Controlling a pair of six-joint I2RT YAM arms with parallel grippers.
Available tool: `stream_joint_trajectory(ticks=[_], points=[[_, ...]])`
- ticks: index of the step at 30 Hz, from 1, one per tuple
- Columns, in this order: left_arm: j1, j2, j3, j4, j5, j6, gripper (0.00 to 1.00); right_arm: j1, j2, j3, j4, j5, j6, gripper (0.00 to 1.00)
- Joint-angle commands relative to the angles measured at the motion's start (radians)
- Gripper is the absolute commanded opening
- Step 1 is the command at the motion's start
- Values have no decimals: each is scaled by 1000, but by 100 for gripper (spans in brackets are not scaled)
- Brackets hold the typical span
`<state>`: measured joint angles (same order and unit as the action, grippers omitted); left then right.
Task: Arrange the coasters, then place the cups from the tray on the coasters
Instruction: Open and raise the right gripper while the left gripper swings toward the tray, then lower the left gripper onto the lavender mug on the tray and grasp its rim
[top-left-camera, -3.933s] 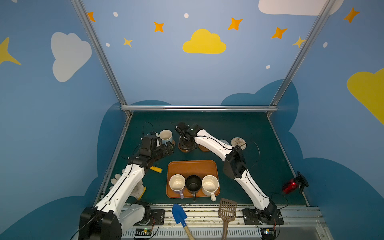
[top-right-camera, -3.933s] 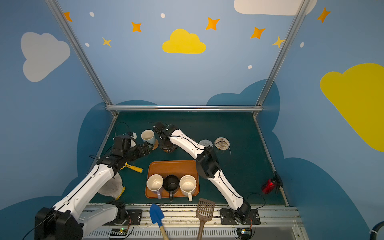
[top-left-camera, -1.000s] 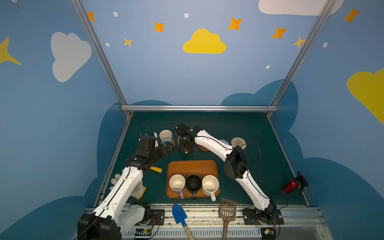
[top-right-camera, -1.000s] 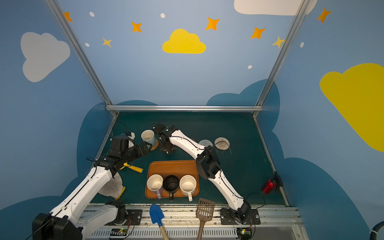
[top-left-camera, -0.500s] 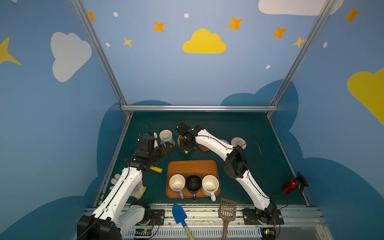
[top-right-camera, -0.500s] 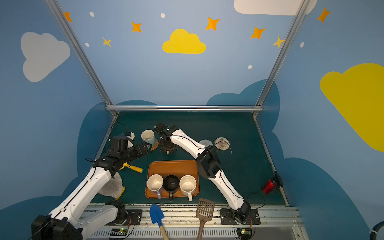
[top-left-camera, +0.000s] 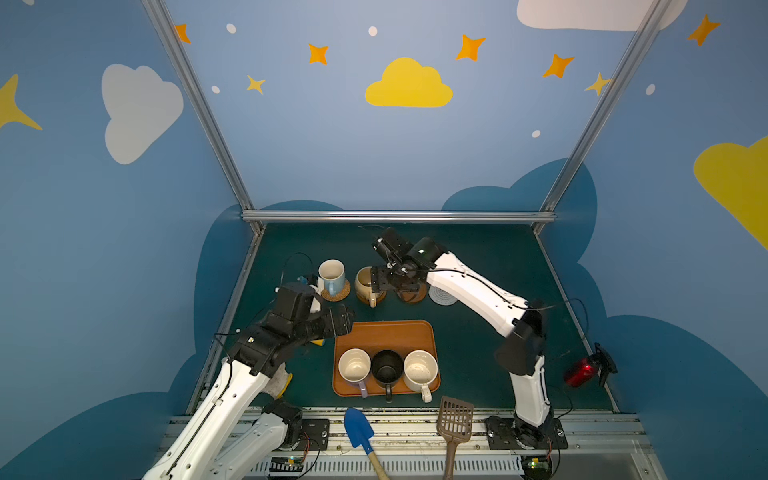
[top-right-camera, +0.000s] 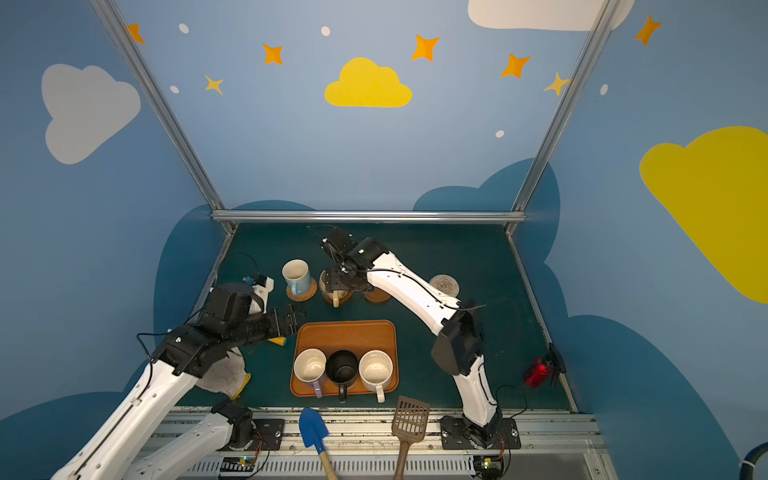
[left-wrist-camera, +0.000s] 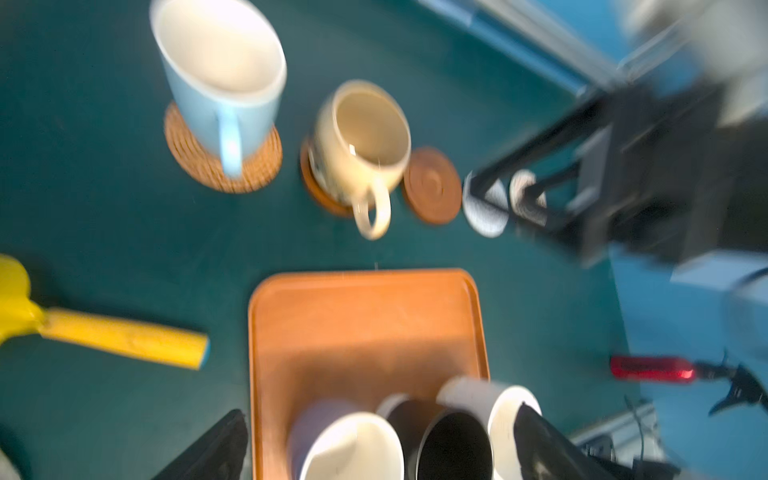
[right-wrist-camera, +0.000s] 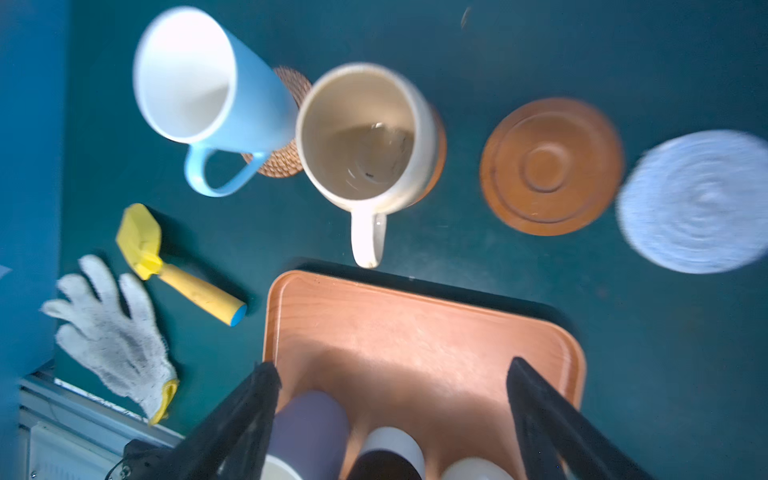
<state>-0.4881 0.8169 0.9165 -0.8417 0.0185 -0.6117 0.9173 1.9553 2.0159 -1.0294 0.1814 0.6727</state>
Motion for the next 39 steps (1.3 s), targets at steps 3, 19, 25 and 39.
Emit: stream_joint_trajectory(ticks=[3,19,25,39], points=[[-178,-22,-81,-118,-162,-176,100,-1,-164,-193,134,184,-138,97],[-602,93,-205,-79,-376,-479,97,-118,-509,-609,369,74,-147,97],[-629,125,-206,-77,-358,-501,86,-139,-533,-629,372,67,-132,97],[-653,202,-247,-55,-327,-543,79,-150,-458,-621,372,0,-99,97]])
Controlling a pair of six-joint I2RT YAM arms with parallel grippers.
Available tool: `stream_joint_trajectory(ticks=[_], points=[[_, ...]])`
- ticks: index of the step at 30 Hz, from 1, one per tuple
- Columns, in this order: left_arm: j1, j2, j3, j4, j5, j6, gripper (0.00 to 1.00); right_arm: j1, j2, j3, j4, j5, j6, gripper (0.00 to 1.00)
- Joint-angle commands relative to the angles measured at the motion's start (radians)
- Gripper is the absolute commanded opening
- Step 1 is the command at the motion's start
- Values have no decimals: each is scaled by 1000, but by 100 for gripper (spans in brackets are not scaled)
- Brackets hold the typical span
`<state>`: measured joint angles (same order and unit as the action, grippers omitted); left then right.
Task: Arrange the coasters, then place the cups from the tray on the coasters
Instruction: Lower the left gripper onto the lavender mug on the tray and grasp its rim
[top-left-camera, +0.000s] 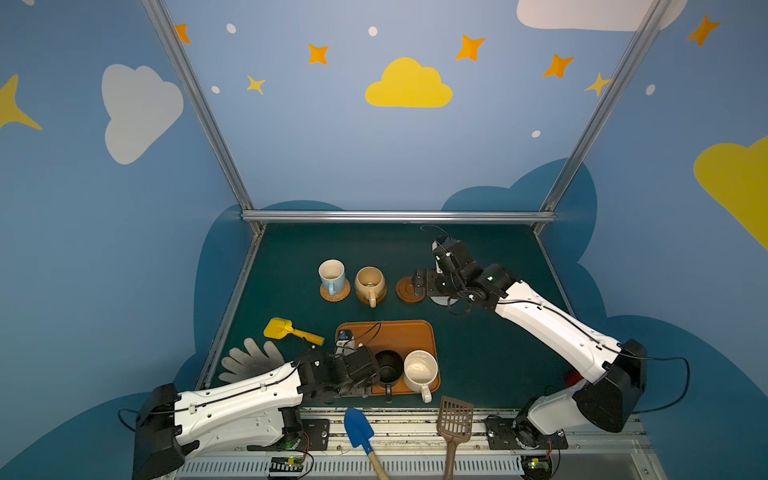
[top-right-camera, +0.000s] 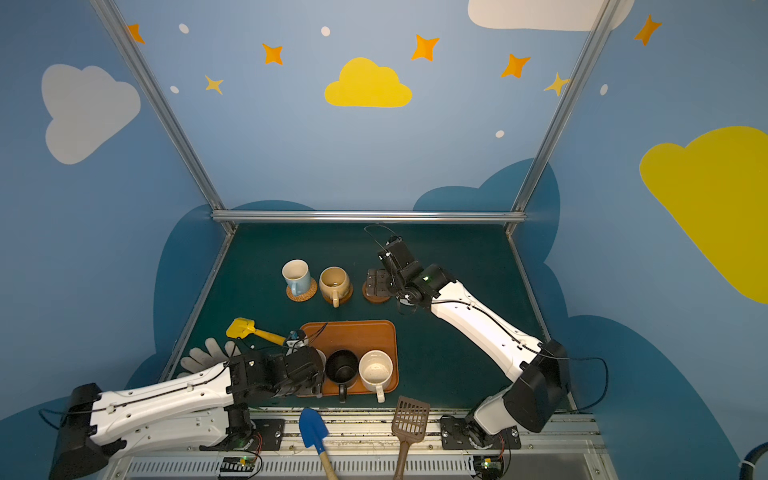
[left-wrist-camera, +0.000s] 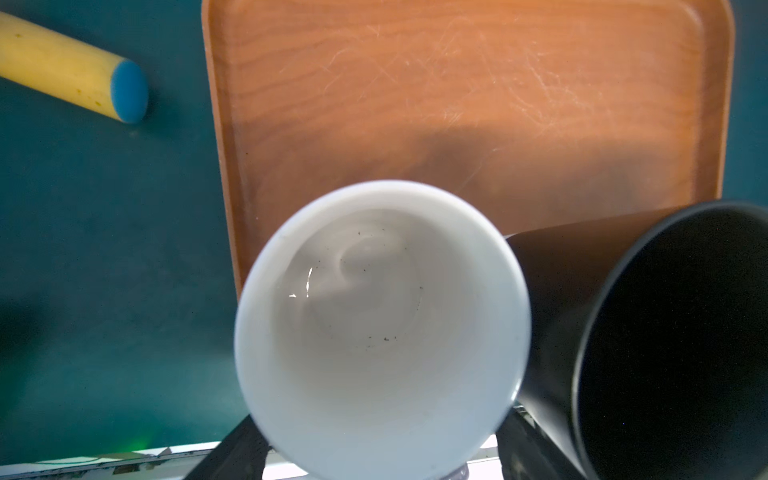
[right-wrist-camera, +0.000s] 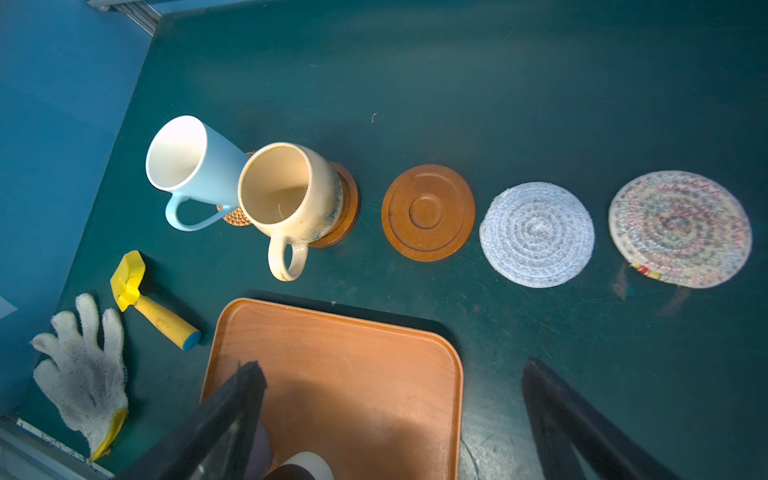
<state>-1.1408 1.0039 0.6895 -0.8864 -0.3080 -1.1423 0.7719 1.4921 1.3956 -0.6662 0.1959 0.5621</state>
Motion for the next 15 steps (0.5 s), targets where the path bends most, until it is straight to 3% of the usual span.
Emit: stream_joint_trajectory(ticks=[1,8,15], points=[[-1,19,-25,-6,1,-14,78,-6,5,-2,10,-13,13,97],[0,16,-41,-9,-9,-1,67,-11,5,-20,30,-18,19,96],[7,7,-61,17,-17,21,49,-15,23,-16,34,-39,22,96]])
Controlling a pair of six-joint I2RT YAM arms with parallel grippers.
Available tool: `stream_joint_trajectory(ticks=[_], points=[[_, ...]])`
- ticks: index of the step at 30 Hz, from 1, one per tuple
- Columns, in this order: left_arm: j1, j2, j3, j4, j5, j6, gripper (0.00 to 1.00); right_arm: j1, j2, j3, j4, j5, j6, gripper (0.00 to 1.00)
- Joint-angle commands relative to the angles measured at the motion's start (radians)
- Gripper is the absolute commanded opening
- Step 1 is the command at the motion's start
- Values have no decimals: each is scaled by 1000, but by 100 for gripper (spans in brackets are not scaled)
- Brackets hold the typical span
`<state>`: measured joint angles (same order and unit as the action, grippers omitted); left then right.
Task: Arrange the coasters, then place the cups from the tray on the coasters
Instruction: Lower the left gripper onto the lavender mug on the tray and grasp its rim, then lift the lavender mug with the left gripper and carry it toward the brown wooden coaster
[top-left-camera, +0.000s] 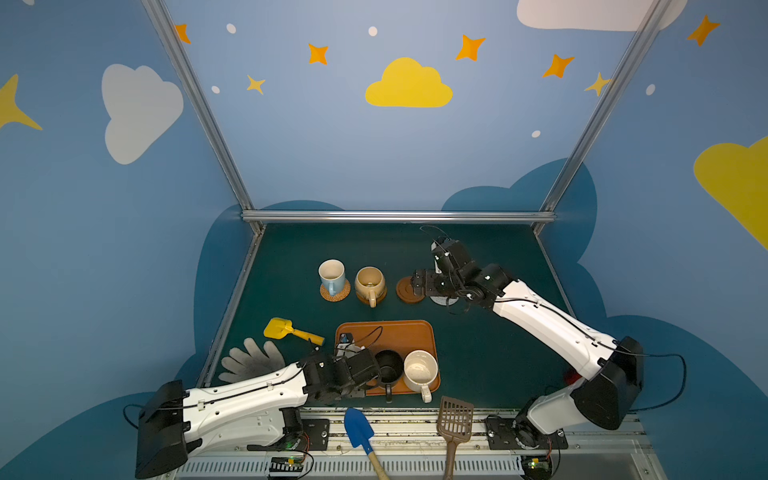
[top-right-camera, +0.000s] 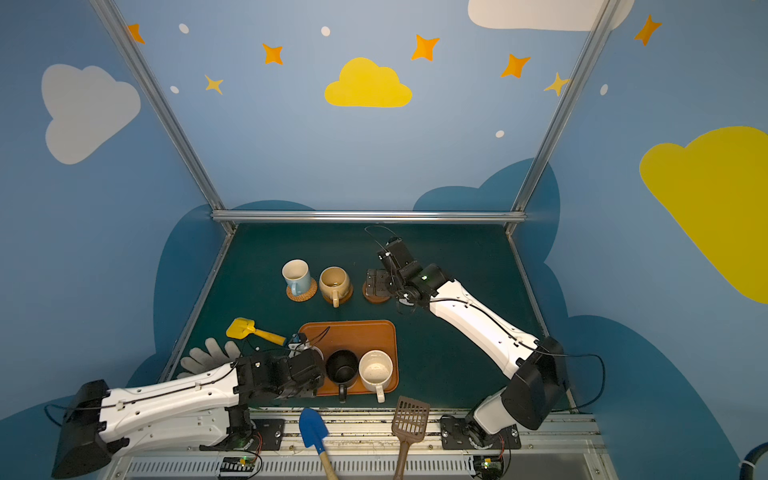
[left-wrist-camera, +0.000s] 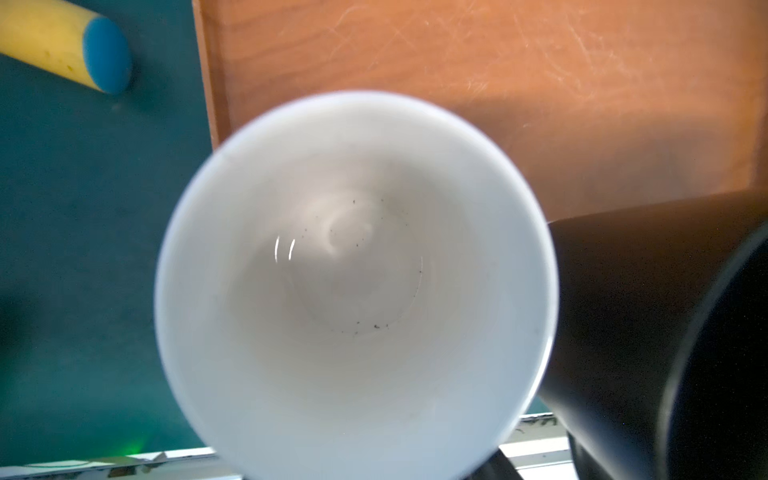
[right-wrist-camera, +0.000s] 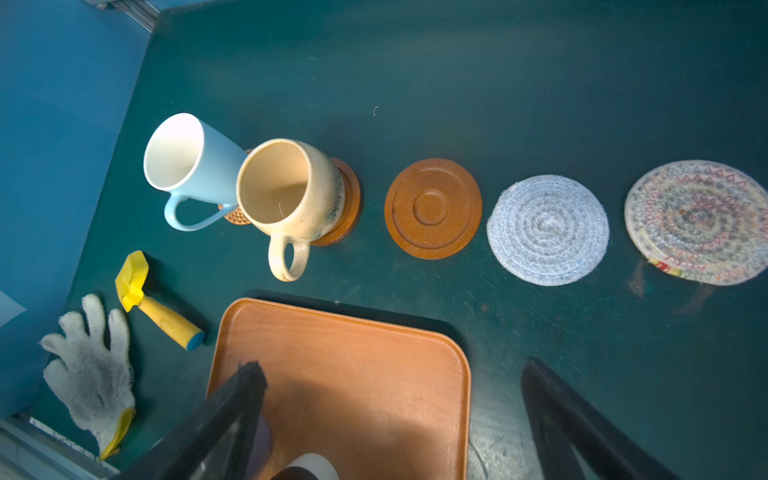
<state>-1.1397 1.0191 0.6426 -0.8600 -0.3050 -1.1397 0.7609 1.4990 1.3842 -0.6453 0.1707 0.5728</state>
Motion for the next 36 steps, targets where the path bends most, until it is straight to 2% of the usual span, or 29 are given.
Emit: stream_joint_trajectory(ticks=[1,4,10,13,18,20,26,29,36], points=[[7,-11,-16,-7,-19,22,47,-3,18,-3,12,-16,11,96],[12,-12,-21,-3,-20,33,46,-5,18,-2,15,-18,12,96],[30,-14,-25,10,-13,63,39,-7,27,-2,27,-31,19,95],[35,-12,-24,7,-10,71,32,-6,29,1,27,-34,21,95],[45,-16,-24,7,-1,86,27,-7,32,0,30,-36,24,95],[52,-16,-24,10,6,95,18,-6,34,-1,34,-39,25,95],[62,-25,-15,6,7,109,14,-7,34,-2,34,-37,24,95],[68,-35,-14,6,8,113,4,-6,25,-15,54,-31,24,94],[75,-64,16,-9,-3,134,4,-7,26,-9,50,-28,19,94]])
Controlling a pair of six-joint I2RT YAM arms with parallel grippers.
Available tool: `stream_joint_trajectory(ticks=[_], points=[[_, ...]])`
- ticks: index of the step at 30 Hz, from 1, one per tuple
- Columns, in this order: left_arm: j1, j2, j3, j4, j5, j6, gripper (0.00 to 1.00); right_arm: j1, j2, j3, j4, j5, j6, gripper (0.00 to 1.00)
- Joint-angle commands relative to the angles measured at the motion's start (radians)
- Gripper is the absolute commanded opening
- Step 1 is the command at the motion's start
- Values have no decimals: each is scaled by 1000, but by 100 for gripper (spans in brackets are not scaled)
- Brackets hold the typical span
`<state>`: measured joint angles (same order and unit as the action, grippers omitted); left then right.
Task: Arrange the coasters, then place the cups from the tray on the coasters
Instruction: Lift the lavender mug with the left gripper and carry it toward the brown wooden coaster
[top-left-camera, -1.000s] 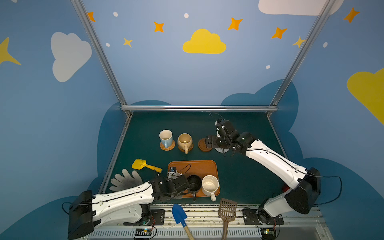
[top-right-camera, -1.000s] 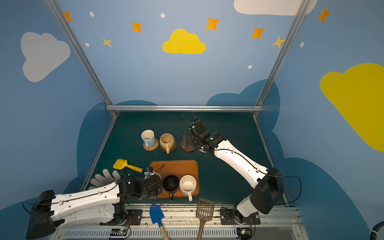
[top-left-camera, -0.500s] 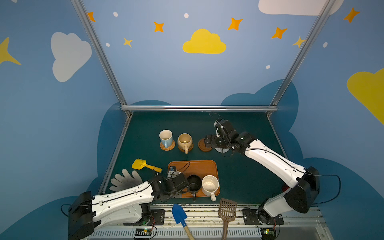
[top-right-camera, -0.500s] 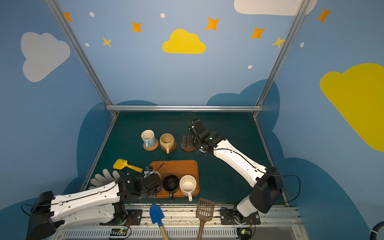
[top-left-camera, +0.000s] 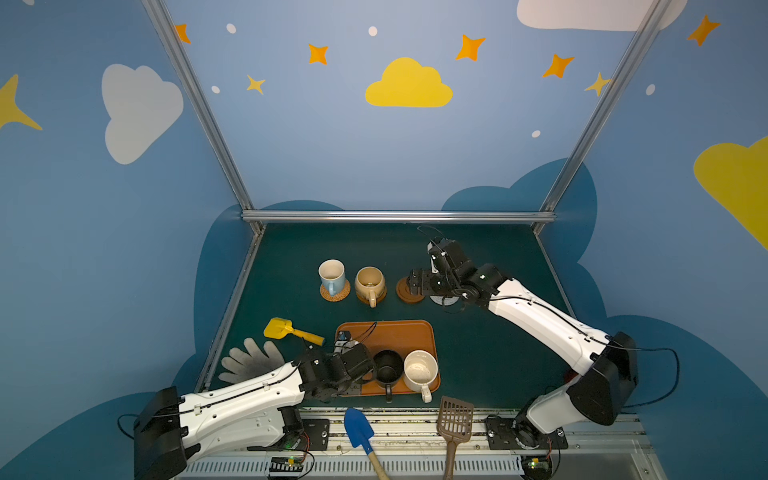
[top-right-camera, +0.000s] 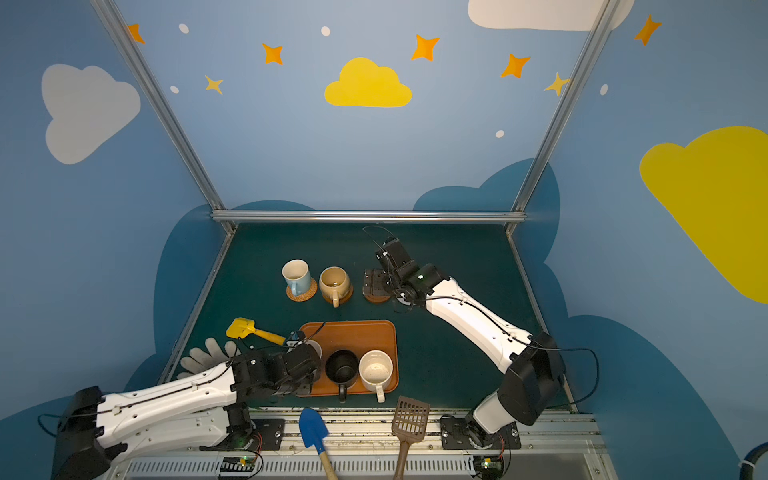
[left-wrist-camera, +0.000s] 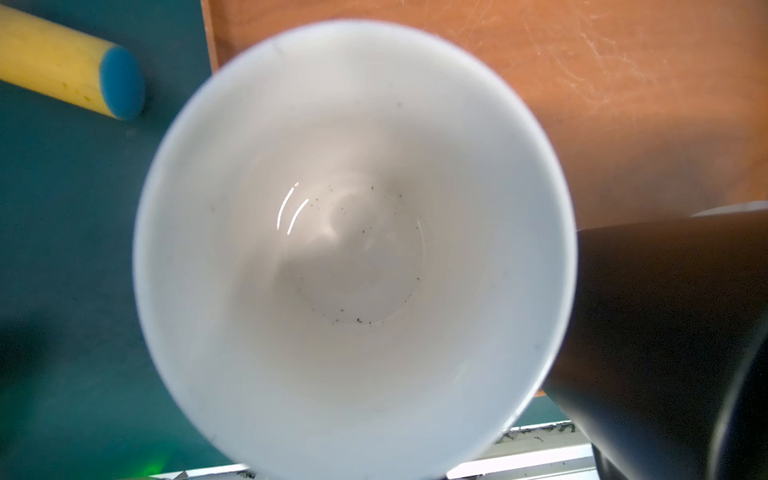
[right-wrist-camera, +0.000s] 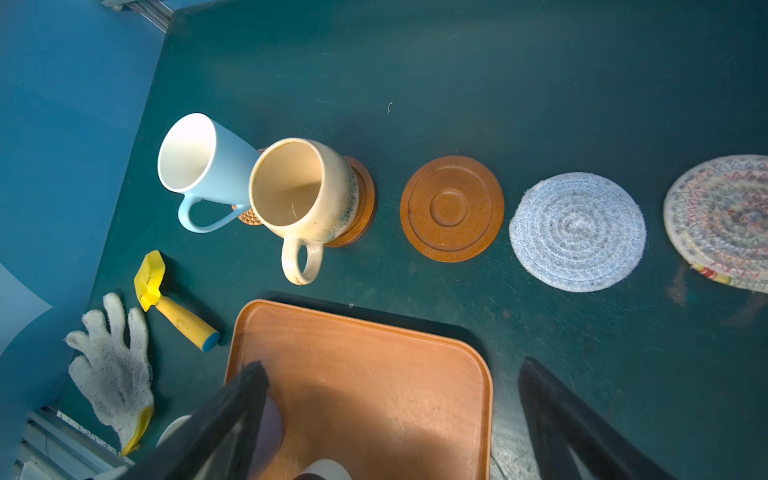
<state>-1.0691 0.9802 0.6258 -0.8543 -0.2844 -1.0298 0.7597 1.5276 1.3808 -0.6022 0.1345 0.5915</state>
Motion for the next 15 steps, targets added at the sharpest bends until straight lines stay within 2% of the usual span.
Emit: stream_joint_trajectory(ticks=[1,15], points=[[6,-29,44,-22,-28,29,4,-7,-4,-6,7,8,1,94],[47,-39,180,-63,-101,101,4,-8,-24,-13,12,17,7,94]])
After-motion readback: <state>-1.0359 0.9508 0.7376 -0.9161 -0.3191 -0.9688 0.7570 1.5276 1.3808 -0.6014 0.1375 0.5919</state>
